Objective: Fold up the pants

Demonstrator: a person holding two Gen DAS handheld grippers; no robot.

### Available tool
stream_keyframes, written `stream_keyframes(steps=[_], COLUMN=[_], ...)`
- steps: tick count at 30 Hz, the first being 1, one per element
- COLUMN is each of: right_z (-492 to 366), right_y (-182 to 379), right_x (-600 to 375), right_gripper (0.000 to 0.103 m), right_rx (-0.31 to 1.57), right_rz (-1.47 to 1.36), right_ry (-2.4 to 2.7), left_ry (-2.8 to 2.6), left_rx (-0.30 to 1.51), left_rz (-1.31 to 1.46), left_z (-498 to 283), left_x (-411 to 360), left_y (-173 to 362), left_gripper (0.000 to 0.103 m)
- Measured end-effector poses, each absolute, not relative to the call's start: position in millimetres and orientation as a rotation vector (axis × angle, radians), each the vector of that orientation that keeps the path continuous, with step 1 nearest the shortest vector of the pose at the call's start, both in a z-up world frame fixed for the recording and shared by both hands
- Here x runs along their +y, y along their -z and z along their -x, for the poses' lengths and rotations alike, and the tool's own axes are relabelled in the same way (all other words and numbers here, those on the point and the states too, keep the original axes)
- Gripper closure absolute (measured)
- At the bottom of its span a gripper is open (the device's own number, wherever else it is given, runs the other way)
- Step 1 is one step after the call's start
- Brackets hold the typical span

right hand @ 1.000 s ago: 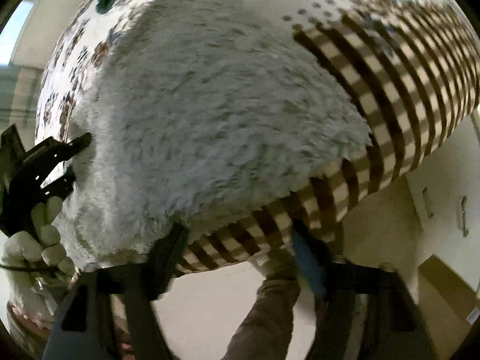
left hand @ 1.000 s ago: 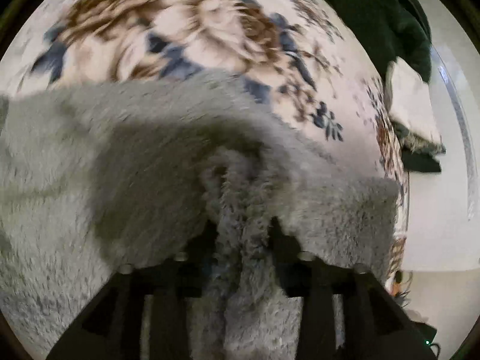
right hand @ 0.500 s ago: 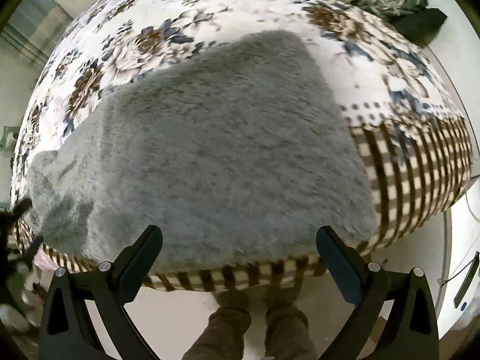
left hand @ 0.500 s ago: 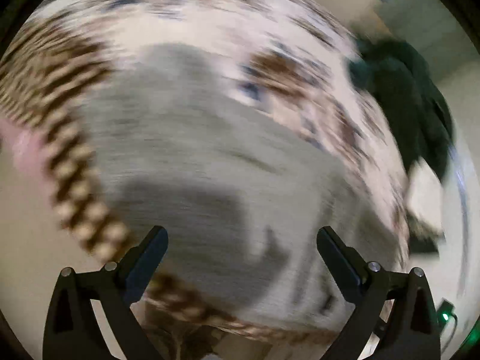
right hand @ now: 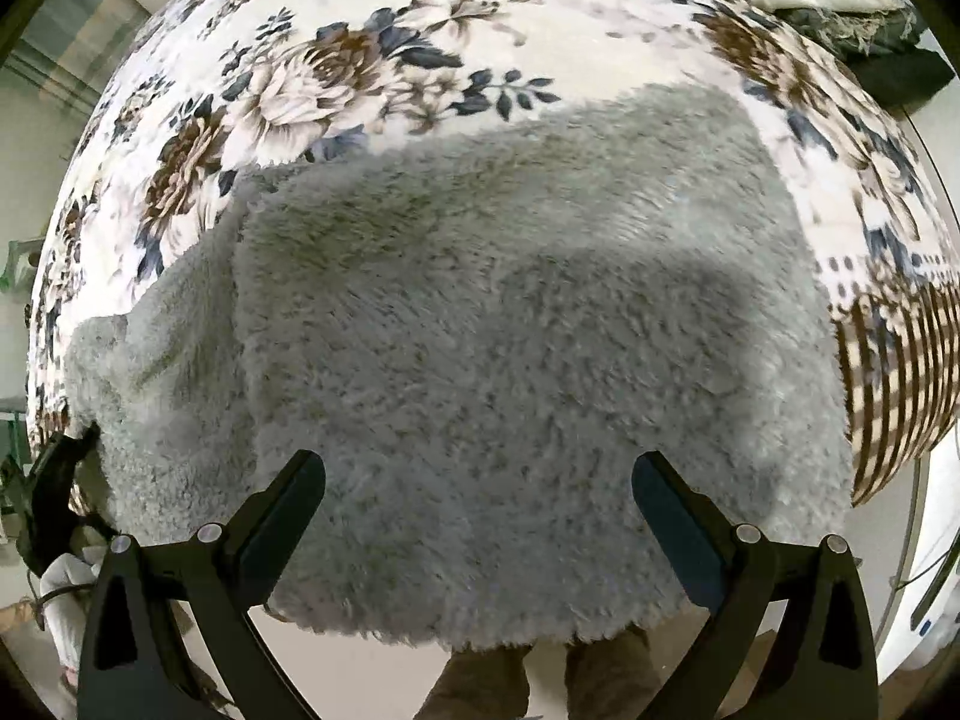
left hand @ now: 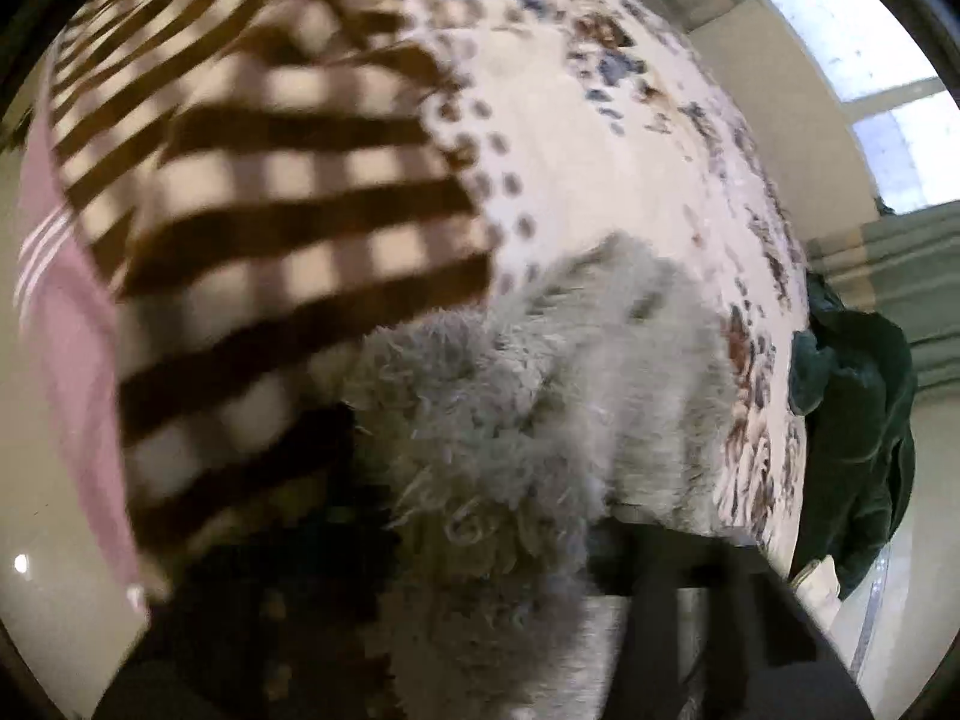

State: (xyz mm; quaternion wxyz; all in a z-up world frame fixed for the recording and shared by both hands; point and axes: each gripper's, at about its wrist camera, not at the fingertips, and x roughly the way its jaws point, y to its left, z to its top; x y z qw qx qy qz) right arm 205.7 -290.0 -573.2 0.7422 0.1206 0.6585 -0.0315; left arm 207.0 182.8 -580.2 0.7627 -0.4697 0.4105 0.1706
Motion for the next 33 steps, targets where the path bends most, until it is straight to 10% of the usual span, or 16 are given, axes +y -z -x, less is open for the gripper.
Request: stream_keyframes(steps=[21, 33], right_z=[-196, -160], right_y=[554, 552], right_x=[-401, -565], right_gripper=[0.000, 0.000], right_rx=[1.340, 1.313], right_rz=[-0.327, -0.408], right_ry=[0.127, 0.319], left_ry=[0.195, 0.474], left_rx=[0.676, 0.948], left_rz=[0.663, 0.397], left_z=[-201, -215], left_x=[-38, -280], left_y=[354, 396], left_gripper=[0.086, 0.085])
